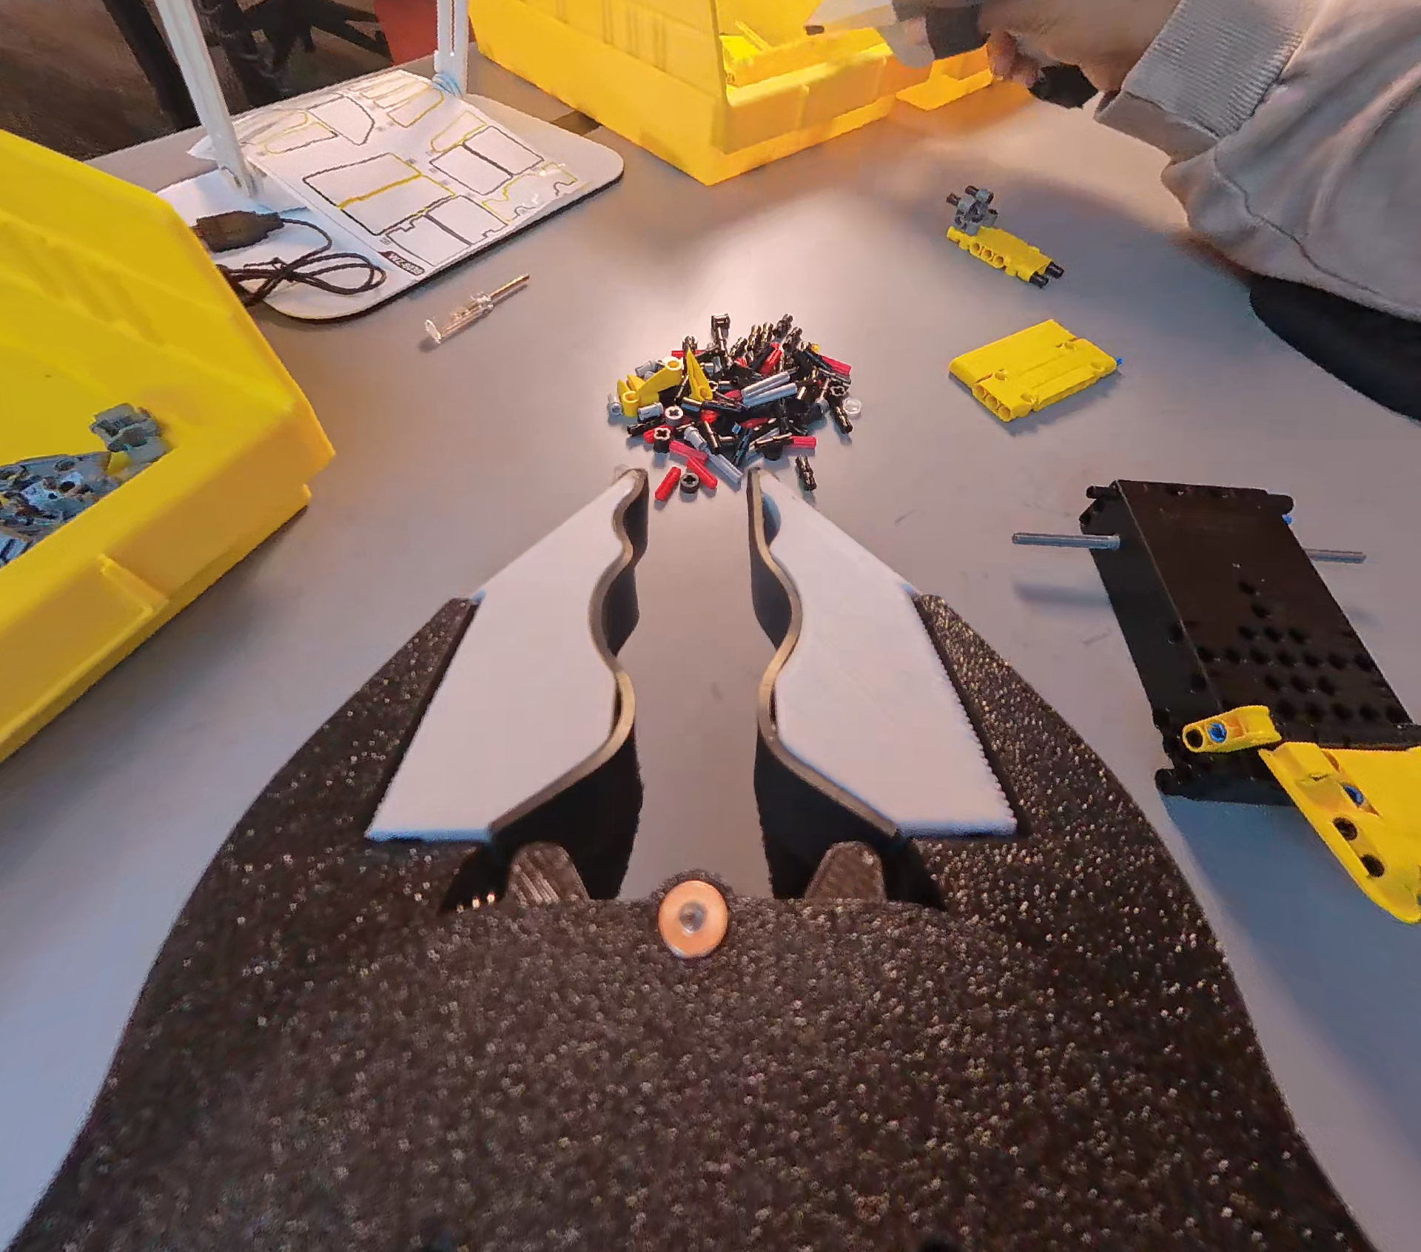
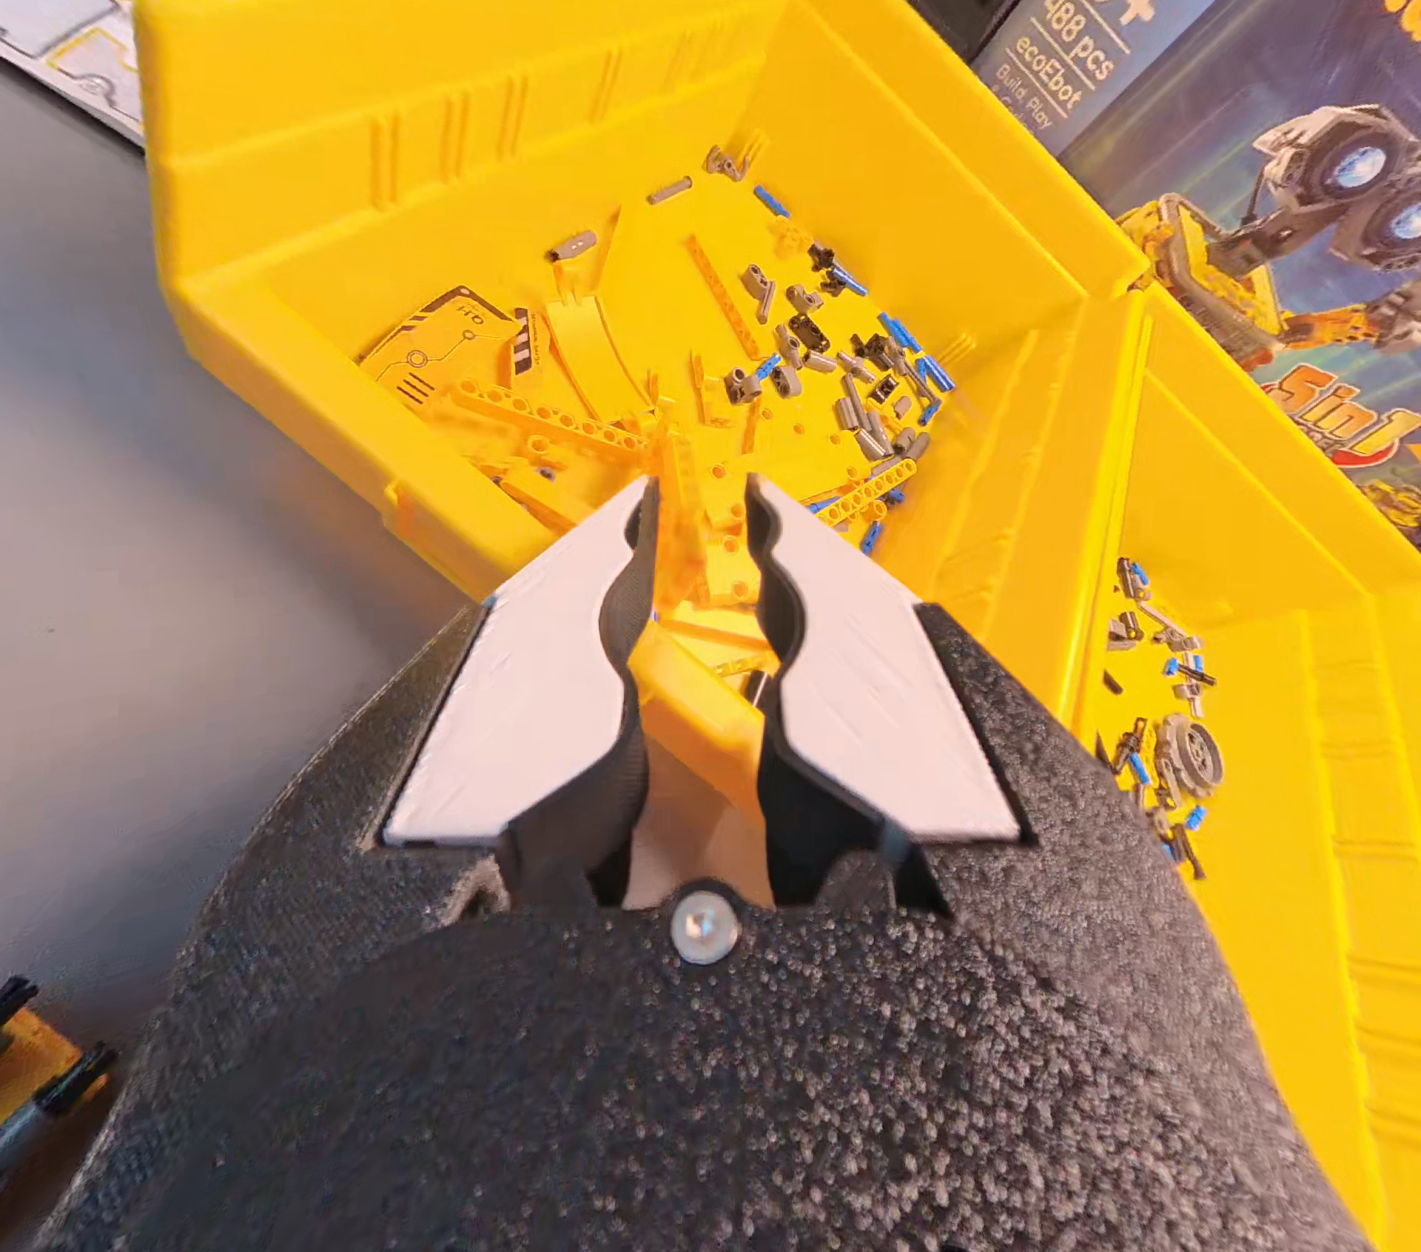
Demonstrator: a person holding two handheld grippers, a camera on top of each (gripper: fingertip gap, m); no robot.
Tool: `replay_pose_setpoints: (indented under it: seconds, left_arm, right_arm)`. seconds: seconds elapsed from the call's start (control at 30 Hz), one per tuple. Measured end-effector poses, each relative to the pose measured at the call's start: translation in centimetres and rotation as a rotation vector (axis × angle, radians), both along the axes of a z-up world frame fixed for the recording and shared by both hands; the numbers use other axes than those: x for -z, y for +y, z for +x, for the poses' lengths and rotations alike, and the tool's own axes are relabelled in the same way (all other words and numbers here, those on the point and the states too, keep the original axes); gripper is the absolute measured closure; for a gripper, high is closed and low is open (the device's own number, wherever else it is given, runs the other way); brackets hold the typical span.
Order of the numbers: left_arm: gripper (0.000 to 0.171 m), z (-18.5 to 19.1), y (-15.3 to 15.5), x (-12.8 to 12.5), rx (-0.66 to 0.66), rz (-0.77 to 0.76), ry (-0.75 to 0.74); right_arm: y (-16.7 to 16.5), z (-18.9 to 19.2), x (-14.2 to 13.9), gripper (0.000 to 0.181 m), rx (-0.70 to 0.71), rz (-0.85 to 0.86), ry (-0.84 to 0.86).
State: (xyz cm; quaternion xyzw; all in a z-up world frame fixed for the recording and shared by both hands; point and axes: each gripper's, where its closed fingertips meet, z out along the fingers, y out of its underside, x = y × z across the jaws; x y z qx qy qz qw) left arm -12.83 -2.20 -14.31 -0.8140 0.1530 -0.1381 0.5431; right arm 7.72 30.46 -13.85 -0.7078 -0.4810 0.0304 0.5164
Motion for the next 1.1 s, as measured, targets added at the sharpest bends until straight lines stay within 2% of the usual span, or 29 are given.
replay_pose_setpoints:
  seconds: [0.1, 0.2, 0.27, 0.37, 0.43, 0.6, 0.67, 0.73, 0.77, 0.83, 1.0, 1.1]
  left_arm:
    - [0.147, 0.4, -0.1, 0.2, 0.016, -0.003, 0.035]
    - [0.147, 0.7, -0.1, 0.4, 0.027, -0.008, 0.055]
    - [0.147, 0.7, -0.1, 0.5, 0.027, -0.008, 0.065]
    - [0.147, 0.6, -0.1, 0.5, 0.020, -0.008, 0.064]
    - [0.147, 0.5, 0.0, 0.4, 0.015, -0.005, 0.056]
    - [0.147, 0.3, 0.1, 0.4, 0.009, -0.014, 0.023]
    - [0.147, 0.2, 0.1, 0.5, 0.006, -0.020, 0.019]
    - [0.147, 0.2, 0.1, 0.5, 0.002, -0.020, 0.021]
    - [0.147, 0.2, 0.1, 0.4, 0.000, -0.017, 0.021]
    - [0.147, 0.2, 0.1, 0.4, 0.000, -0.011, 0.023]
    - [0.145, 0.9, -0.1, 0.2, 0.034, 0.000, 0.026]
    - [0.139, 2.8, -0.5, -1.2, 0.111, 0.052, -0.081]
  right_arm:
    - [-0.5, -0.5, -1.7, 0.146, -0.030, 0.022, 0.056]
    - [-3.8, -2.8, -4.6, 0.141, -0.227, 0.024, 0.148]
    - [-7.4, -4.2, -5.2, 0.141, -0.396, -0.038, 0.120]
    - [-14.2, -5.1, -3.3, 0.128, -0.615, -0.243, -0.016]
    - [-18.4, -5.1, -1.7, 0.128, -0.725, -0.311, -0.098]
    - [-26.0, -2.8, 3.7, 0.127, -0.850, -0.471, -0.284]
    - [-27.1, -2.0, 5.6, 0.125, -0.855, -0.480, -0.361]
    - [-27.6, -1.9, 6.7, 0.132, -0.857, -0.494, -0.391]
    - [-27.9, -1.9, 6.8, 0.140, -0.872, -0.515, -0.387]
    - [-28.0, -1.9, 6.8, 0.140, -0.882, -0.519, -0.390]
    - [-28.0, -3.1, 6.1, 0.140, -0.898, -0.454, -0.323]
    - [-27.7, -5.4, 3.5, 0.140, -0.890, -0.352, -0.156]
